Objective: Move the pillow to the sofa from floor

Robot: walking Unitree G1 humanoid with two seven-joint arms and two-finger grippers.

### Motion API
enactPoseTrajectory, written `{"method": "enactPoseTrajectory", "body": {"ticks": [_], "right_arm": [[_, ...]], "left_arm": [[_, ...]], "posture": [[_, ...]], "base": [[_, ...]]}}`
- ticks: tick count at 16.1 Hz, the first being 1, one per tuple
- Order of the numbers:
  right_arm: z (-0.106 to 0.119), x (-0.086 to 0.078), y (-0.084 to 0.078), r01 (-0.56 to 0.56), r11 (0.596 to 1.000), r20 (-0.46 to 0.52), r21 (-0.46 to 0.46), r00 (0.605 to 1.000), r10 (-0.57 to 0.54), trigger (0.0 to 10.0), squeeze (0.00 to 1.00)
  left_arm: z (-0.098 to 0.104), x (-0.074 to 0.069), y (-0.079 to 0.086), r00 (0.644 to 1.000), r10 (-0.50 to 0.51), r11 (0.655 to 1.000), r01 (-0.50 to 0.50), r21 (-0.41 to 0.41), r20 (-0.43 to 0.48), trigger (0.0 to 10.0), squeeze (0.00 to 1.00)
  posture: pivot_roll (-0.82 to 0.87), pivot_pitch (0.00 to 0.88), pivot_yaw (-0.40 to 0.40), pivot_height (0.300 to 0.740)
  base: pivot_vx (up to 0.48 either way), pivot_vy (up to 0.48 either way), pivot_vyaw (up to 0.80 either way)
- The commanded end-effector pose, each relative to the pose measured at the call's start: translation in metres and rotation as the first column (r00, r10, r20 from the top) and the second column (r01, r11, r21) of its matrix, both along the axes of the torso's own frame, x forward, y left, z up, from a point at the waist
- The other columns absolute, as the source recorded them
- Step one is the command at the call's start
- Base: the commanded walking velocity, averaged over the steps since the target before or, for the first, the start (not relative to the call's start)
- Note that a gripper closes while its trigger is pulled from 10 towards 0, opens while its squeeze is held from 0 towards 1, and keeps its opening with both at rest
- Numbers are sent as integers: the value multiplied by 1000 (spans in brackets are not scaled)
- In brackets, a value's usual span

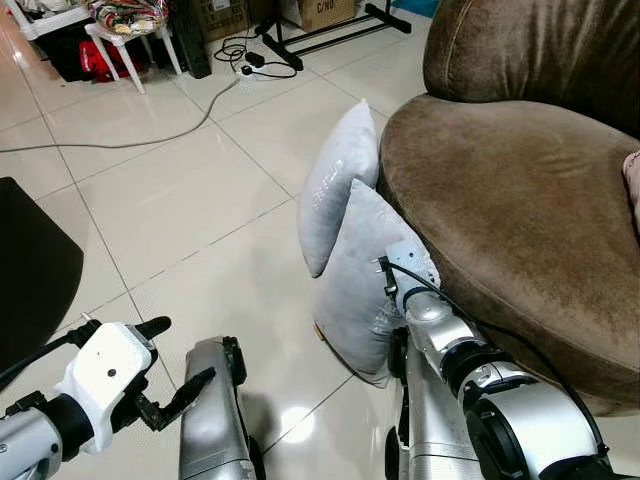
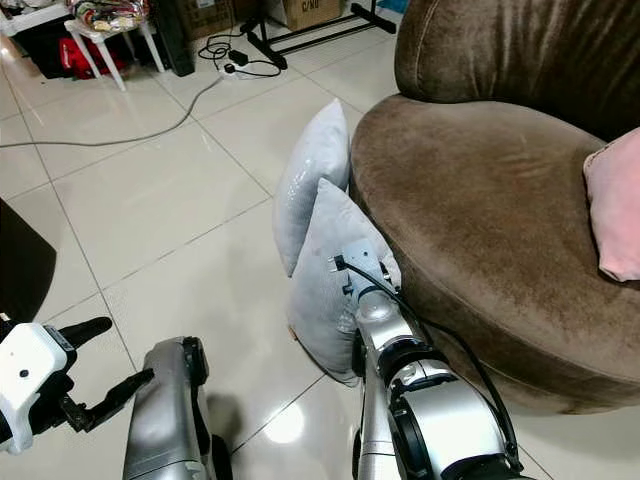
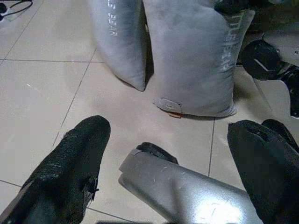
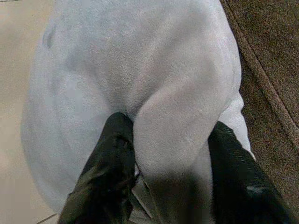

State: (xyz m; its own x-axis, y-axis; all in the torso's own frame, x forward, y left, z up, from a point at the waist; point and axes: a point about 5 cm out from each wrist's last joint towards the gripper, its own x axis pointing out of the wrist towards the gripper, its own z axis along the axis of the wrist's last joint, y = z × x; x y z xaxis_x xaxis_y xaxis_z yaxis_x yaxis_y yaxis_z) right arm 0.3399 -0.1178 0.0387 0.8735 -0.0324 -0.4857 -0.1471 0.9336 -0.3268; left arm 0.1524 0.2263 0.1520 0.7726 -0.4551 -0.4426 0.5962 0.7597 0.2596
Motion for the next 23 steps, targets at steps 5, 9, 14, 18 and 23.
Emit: {"method": "enactPoseTrajectory", "body": {"ticks": [5,9,14,18,23], "right_arm": [[-4,-3,5,-17,1000,-29,10,999,18,0,0],[-6,-5,8,-33,999,-42,32,999,34,0,0],[-15,-13,21,-62,995,-62,73,996,66,0,0],[7,-1,40,-84,940,47,332,996,72,0,0],[52,-19,23,-192,775,331,602,943,-24,0,0]], "left_arm": [[-1,1,0,1000,-3,1000,3,9,-11,10000,965],[-2,4,1,1000,-1,1000,1,14,-5,10000,965],[-6,17,0,1000,3,1000,-4,27,22,10000,961],[-11,39,-1,992,71,997,-75,31,106,10000,961],[-2,74,-12,956,173,985,-163,-59,239,10000,953]], "posture": [[54,112,60,443],[56,89,61,443],[51,12,53,443],[10,0,48,443],[-84,0,71,443]], "base": [[0,0,0],[0,0,0],[0,0,0],[0,0,0],[0,0,0]]}}
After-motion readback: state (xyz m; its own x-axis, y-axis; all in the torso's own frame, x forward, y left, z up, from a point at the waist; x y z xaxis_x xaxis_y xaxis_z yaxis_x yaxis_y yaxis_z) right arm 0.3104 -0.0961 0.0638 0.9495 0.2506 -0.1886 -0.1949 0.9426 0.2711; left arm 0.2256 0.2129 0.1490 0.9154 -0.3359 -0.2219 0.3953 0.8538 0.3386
